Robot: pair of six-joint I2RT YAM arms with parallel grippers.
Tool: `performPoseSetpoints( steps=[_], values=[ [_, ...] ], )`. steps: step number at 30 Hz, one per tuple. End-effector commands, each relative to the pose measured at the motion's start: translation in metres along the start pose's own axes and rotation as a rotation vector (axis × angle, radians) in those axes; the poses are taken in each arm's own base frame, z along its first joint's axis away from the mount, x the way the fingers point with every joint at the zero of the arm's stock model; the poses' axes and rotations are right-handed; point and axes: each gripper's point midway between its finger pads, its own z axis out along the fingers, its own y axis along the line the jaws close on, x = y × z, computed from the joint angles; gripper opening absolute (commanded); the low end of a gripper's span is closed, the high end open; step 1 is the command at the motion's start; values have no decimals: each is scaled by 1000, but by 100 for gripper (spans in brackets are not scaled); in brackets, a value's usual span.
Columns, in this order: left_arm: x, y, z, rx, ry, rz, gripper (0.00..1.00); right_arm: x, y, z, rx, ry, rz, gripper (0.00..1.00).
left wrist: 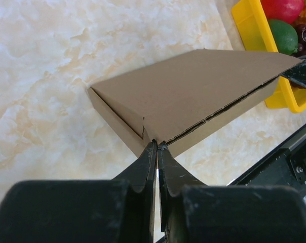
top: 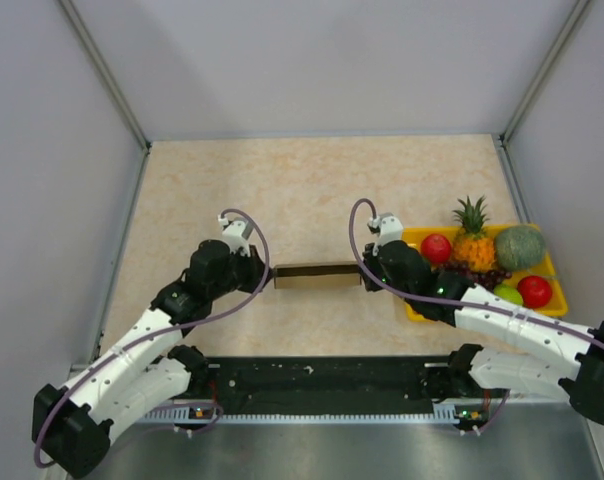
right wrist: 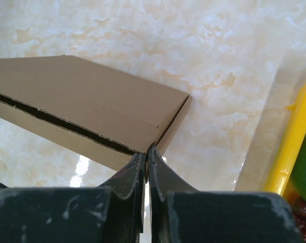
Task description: Fold the paper box
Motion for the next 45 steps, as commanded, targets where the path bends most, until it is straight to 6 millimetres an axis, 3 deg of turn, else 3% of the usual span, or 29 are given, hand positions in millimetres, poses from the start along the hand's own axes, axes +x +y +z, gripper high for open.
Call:
performPoseSetpoints(
  steps=[1, 5, 9, 14, 17, 19, 20, 22, 24, 28, 29, 31, 32, 33, 36, 37, 42, 44, 45],
  values=[
    [-1, -2, -4, 20, -47, -25, 7, -13, 1, 1, 3, -98, 41, 0],
    [10, -18, -4, 93, 24, -79, 4, -11, 3, -1, 1, -71, 32, 0],
    [7, -31, -6, 115, 98, -138, 1, -16, 4, -3, 28, -14, -18, 0],
    [20, -25, -5, 102, 111, -144, 8, -4, 6, 1, 8, 16, -8, 0],
    [32, -22, -4, 103, 136, -148, 16, 6, 3, 2, 14, 38, -11, 0],
    [40, -23, -7, 116, 159, -149, 26, 19, 3, -3, -13, 73, -15, 0],
    [46, -20, -9, 110, 174, -151, 32, 27, 1, -6, -18, 92, -6, 12],
    [50, -22, -16, 126, 182, -144, 42, 38, -1, -19, -36, 135, 5, 20],
    [59, -24, -25, 135, 216, -152, 45, 46, -3, -28, -37, 173, 22, 28],
    [68, -40, -46, 199, 286, -193, 74, 67, 1, -49, -72, 312, 38, 43],
    [65, -43, -49, 204, 281, -204, 83, 65, 5, -53, -89, 316, 49, 44],
    [62, -33, -52, 114, 275, -255, 80, 61, 12, -59, -121, 314, 79, 47],
    [52, -34, -53, 93, 247, -264, 71, 55, 14, -60, -127, 303, 87, 49],
    [48, -32, -50, 74, 245, -275, 69, 49, 13, -59, -120, 296, 87, 49],
    [31, -23, -34, -16, 230, -279, 70, 19, 3, -54, -59, 237, 80, 50],
    [30, -18, -31, -58, 242, -277, 73, 12, 0, -52, -56, 231, 63, 59],
    [12, 9, -2, -249, 279, -224, 77, -19, -23, -22, -1, 258, 40, 65],
    [12, 12, 11, -260, 306, -212, 78, -24, -21, -11, -19, 273, -15, 66],
    [13, 11, 15, -253, 314, -201, 78, -17, -15, 2, -46, 307, -14, 66]
  ],
)
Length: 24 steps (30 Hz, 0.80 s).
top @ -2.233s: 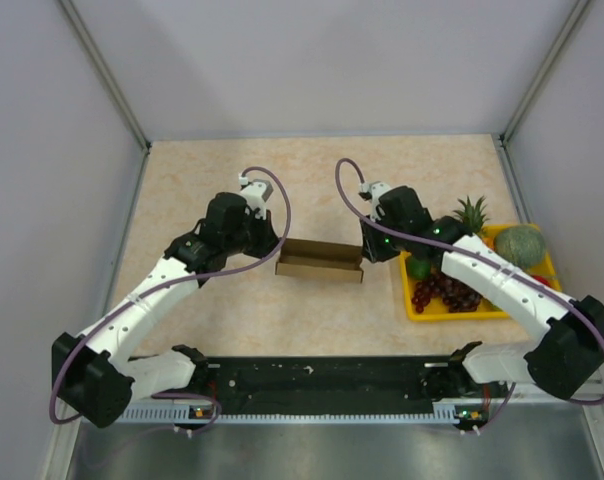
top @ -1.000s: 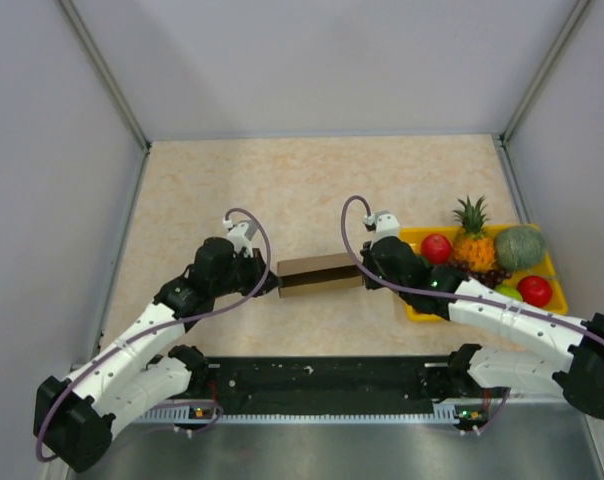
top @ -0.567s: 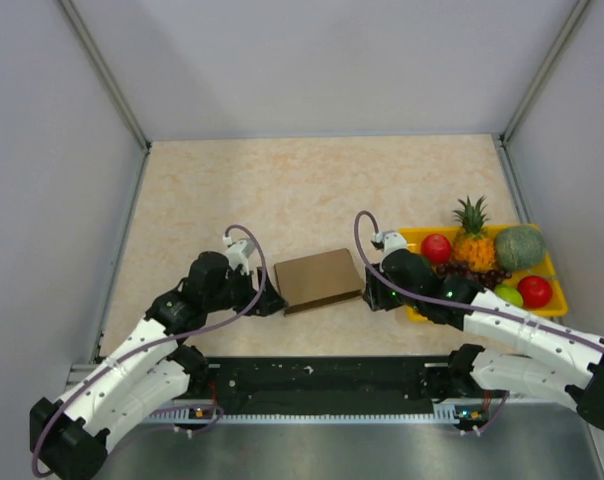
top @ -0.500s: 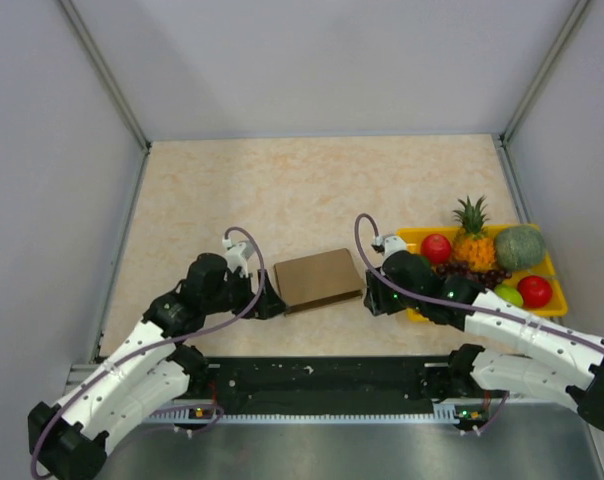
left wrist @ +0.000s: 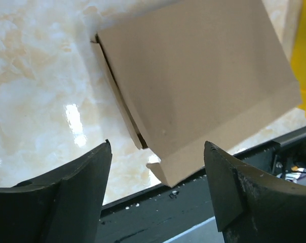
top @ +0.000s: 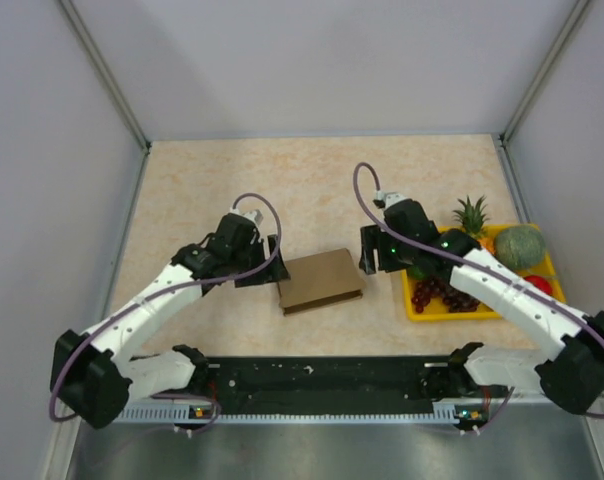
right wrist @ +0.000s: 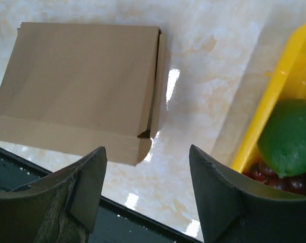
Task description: Fold the paper box
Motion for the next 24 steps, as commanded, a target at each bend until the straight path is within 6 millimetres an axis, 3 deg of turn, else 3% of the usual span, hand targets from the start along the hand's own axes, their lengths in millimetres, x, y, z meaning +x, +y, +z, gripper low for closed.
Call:
performPoseSetpoints(
  steps=[1, 4, 5, 8, 11, 20, 24],
  values=[
    [-11, 6, 16, -53, -1, 44, 79, -10, 16, 26, -78, 51, -102, 66],
    [1, 6, 31, -26, 49, 47, 79, 6, 19, 47, -101, 100, -81, 67],
    [4, 10, 35, -38, 63, 52, 79, 19, 14, 53, -90, 129, -80, 66],
    [15, 23, 41, -68, 92, 66, 79, 36, -3, 60, -31, 150, -91, 67],
    [28, 29, 49, -71, 142, 69, 78, 47, 0, 64, -64, 169, -88, 66],
    [43, 38, 54, -65, 161, 62, 77, 61, -6, 74, -45, 215, -102, 67],
    [48, 54, 61, -140, 185, 65, 76, 68, -13, 80, -23, 224, -99, 67]
  ],
)
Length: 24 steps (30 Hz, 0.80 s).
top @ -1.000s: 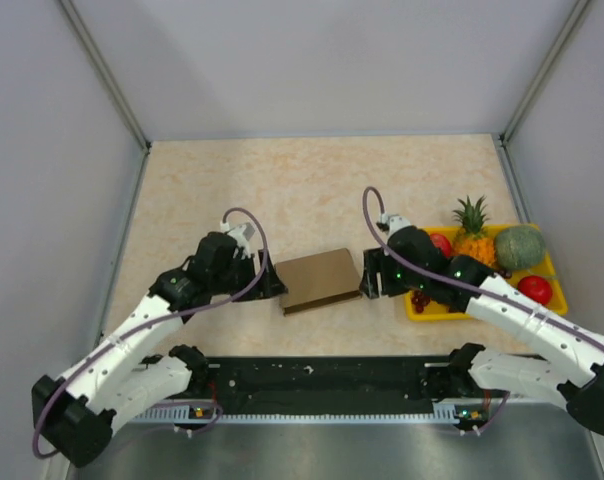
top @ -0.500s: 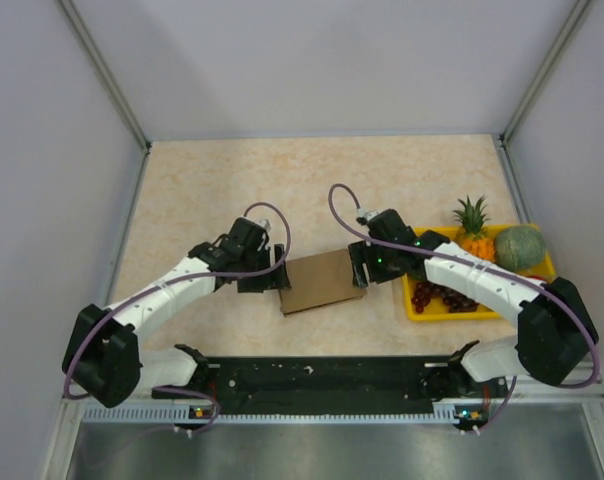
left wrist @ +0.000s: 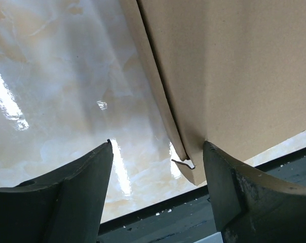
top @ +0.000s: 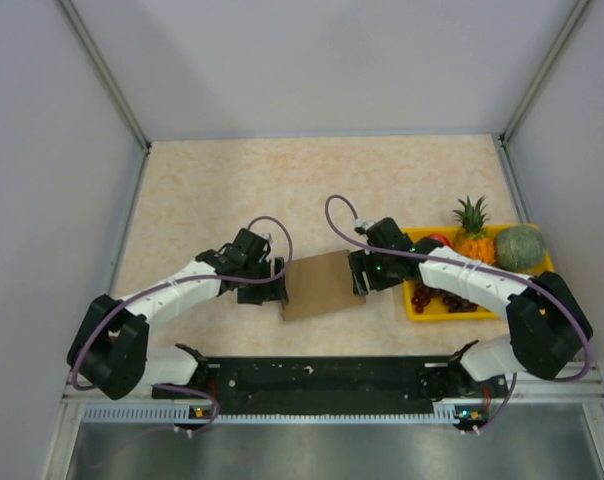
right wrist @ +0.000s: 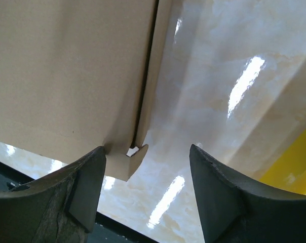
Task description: Fold the paper box
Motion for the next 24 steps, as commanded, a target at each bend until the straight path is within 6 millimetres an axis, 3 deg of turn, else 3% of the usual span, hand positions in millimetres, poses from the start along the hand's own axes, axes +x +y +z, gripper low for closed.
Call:
performPoseSetpoints(
  steps=[1, 6, 9, 12, 14, 18, 21, 24],
  values=[
    [4, 13, 11, -55, 13, 15, 75, 2, -6, 10, 17, -6, -10, 67],
    [18, 34, 24, -148, 61, -23, 65, 14, -19, 24, 78, 35, -8, 66],
    [19, 41, 28, -173, 46, -31, 59, 24, -21, 35, 87, 81, -3, 60],
    [11, 32, 21, -127, 2, -18, 53, 17, -10, 33, 30, 58, -1, 55],
    [0, 12, 9, -29, -54, 5, 54, 3, 1, 19, -20, -5, 3, 55],
    [-22, -21, -21, 104, -141, 46, 63, -26, 17, -6, -94, -101, 22, 56],
    [-36, -31, -33, 117, -178, 66, 66, -38, 26, -12, -145, -118, 20, 58],
    [-44, -26, -30, 72, -174, 70, 70, -48, 25, -9, -141, -119, 12, 58]
  ],
)
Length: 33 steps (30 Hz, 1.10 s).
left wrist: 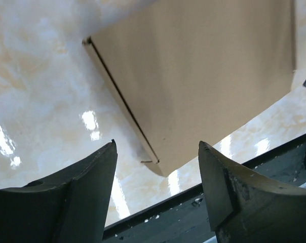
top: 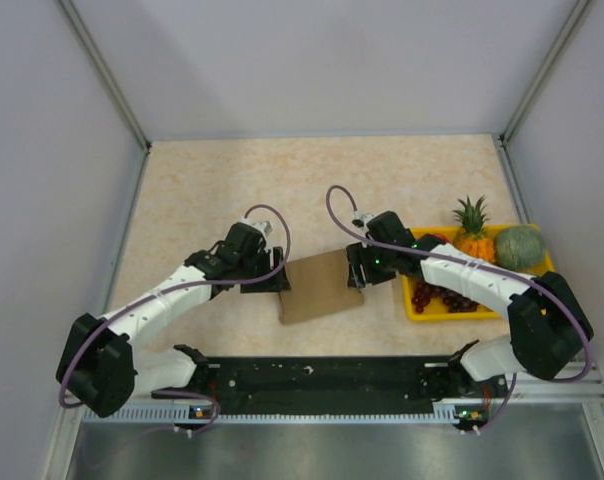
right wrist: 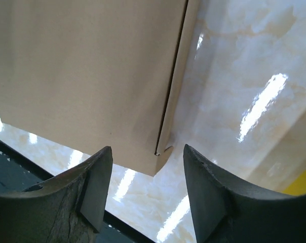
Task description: Fold the paper box
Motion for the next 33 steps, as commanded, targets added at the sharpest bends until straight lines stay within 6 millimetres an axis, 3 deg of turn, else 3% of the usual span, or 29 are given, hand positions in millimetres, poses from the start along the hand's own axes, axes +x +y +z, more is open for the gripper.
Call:
performPoseSetpoints(
  steps=[1, 8, 14, 17, 18, 20, 23, 33],
  values=[
    [-24, -6, 0, -13, -31, 34, 70, -40, 13, -6, -56, -86, -16, 57],
    [-15, 3, 25, -41, 40, 17, 61, -40, 7, 12, -63, -57, -43, 43],
    [-4, 0, 46, 1, 85, -10, 53, -23, 3, 32, -80, -6, -43, 39],
    [6, 16, 55, -59, 108, -24, 42, -9, -3, 43, -73, 41, -32, 18],
    [12, 21, 57, -71, 121, -28, 33, -3, -4, 46, -76, 51, -22, 17],
    [17, 23, 62, -69, 124, -34, 27, 3, -1, 49, -98, 57, -5, 16],
    [28, 25, 65, -69, 146, -49, 22, 12, 1, 54, -119, 66, 22, 12],
    [25, 26, 70, -77, 133, -31, 9, 19, -2, 57, -111, 88, 51, 7]
  ],
)
